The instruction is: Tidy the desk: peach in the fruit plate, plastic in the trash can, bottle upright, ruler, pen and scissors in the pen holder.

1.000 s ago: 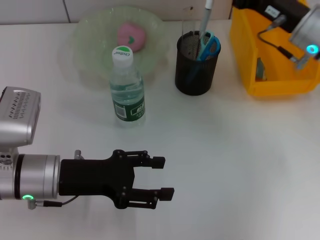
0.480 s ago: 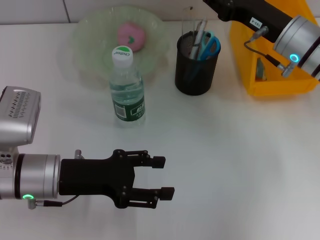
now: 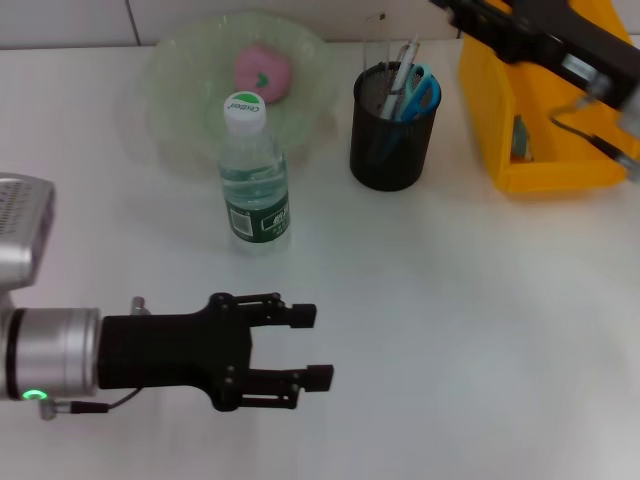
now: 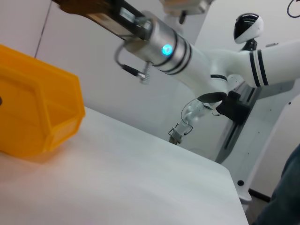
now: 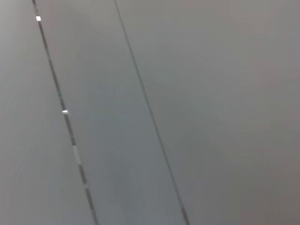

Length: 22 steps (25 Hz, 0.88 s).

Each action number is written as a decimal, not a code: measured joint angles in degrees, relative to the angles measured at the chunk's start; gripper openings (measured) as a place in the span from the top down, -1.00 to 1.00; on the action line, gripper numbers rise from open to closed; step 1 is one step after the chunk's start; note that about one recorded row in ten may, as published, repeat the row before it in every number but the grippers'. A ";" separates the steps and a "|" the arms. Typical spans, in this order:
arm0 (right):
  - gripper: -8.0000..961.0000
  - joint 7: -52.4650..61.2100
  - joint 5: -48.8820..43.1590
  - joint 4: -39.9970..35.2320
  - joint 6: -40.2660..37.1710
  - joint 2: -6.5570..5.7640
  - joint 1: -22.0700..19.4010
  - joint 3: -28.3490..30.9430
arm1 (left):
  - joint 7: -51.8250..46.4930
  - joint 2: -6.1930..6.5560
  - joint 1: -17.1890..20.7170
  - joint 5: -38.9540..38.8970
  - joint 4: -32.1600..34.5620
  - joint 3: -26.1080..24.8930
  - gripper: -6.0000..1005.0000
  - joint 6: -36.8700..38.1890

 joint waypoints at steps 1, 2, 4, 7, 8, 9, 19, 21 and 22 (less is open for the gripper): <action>-0.18 1.81 -1.31 -2.53 -2.01 -0.01 -1.77 -0.04 | 0.00 0.12 0.19 0.03 0.05 -0.47 -0.53 0.39; -0.30 2.97 -2.49 -4.37 -4.35 0.00 -3.35 -0.06 | 0.03 0.33 0.60 0.12 0.13 -1.45 -0.53 1.15; -0.56 3.64 -4.59 -7.31 -10.04 -0.18 -6.85 0.11 | 0.08 0.75 1.20 0.27 0.17 -3.23 -0.53 2.28; -0.60 2.93 -9.12 -9.78 -18.37 -1.21 -10.92 0.44 | 0.25 1.57 2.36 0.30 0.16 -5.20 -0.53 3.51; -0.61 2.48 -11.21 -10.26 -21.19 -1.59 -11.93 0.48 | 0.49 1.84 2.78 0.30 0.26 -5.70 -0.53 3.95; -0.62 1.78 -13.72 -10.62 -23.92 -1.90 -12.70 0.54 | 0.76 2.05 3.16 0.30 0.29 -6.13 -0.53 4.37; -0.68 -3.82 -33.00 -9.89 -32.77 -1.56 -14.34 1.00 | 2.43 3.92 5.51 0.42 0.06 -8.28 -0.53 5.93; -0.68 -3.88 -33.38 -9.83 -32.63 -1.32 -14.51 0.96 | 2.46 4.05 5.67 0.43 0.07 -8.28 -0.53 6.00; -0.68 -3.91 -33.41 -9.81 -32.46 -1.24 -14.62 0.96 | 2.46 4.05 5.67 0.43 0.07 -8.28 -0.53 6.00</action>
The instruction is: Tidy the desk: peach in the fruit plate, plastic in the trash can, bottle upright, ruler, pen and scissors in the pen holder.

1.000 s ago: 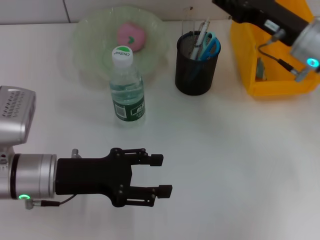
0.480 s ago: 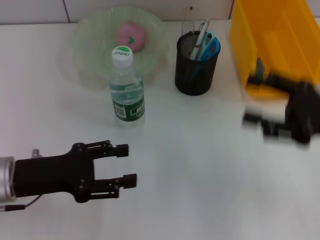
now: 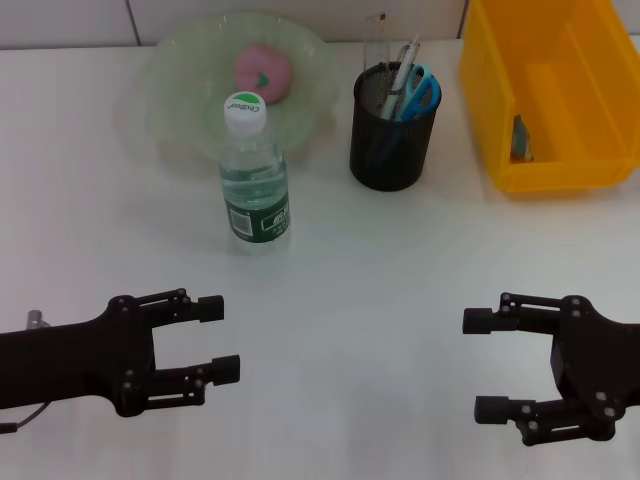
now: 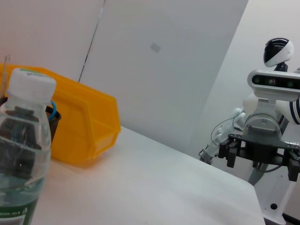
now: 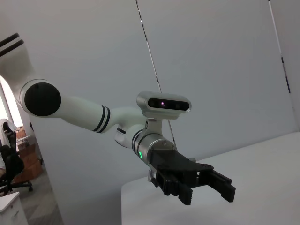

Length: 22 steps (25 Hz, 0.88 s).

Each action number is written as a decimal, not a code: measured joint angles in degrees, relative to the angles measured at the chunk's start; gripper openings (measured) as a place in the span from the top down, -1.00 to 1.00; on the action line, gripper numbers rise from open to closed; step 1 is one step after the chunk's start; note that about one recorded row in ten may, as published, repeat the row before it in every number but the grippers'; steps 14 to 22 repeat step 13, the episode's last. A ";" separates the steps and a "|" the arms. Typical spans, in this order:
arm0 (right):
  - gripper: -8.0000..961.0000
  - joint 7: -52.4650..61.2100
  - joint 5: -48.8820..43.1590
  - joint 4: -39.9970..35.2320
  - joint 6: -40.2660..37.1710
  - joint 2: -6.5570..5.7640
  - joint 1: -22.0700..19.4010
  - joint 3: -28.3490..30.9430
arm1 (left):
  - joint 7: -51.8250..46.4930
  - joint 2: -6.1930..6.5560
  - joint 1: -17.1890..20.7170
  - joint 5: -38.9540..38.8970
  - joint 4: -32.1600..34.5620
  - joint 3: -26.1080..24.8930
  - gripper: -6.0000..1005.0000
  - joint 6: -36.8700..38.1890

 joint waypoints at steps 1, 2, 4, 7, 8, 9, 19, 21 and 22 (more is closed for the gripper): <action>-0.68 -0.02 -0.02 0.02 0.14 0.07 -0.08 0.00 | 0.00 0.00 0.00 0.00 0.00 0.00 -0.53 0.00; -0.68 -0.04 -0.04 0.02 0.26 0.14 -0.15 -0.01 | 0.00 0.00 0.00 0.00 0.00 0.00 -0.53 0.00; -0.68 -0.17 -0.06 0.02 0.36 0.19 -0.22 -0.04 | 1.29 0.40 0.78 0.06 -0.07 0.00 -0.53 0.11; -0.68 -0.69 -0.09 0.02 0.36 0.31 -0.24 -0.08 | 2.03 0.46 1.52 0.09 -0.10 -0.38 -0.53 0.11; -0.68 -0.75 -0.09 0.03 0.36 0.34 -0.24 -0.08 | 2.07 0.46 1.59 0.09 -0.10 -0.46 -0.53 0.12; -0.68 -0.78 -0.10 0.02 0.36 0.36 -0.25 -0.08 | 2.08 0.46 1.66 0.09 -0.11 -0.61 -0.53 0.12; -0.68 -0.99 -0.14 0.37 0.36 0.51 -0.27 -0.08 | 2.10 0.46 1.78 0.09 -0.12 -0.79 -0.53 0.14; -0.68 -0.99 -0.14 0.37 0.36 0.51 -0.27 -0.08 | 2.10 0.46 1.78 0.09 -0.12 -0.79 -0.53 0.14; -0.68 -0.99 -0.14 0.37 0.36 0.51 -0.27 -0.08 | 2.10 0.46 1.78 0.09 -0.12 -0.79 -0.53 0.14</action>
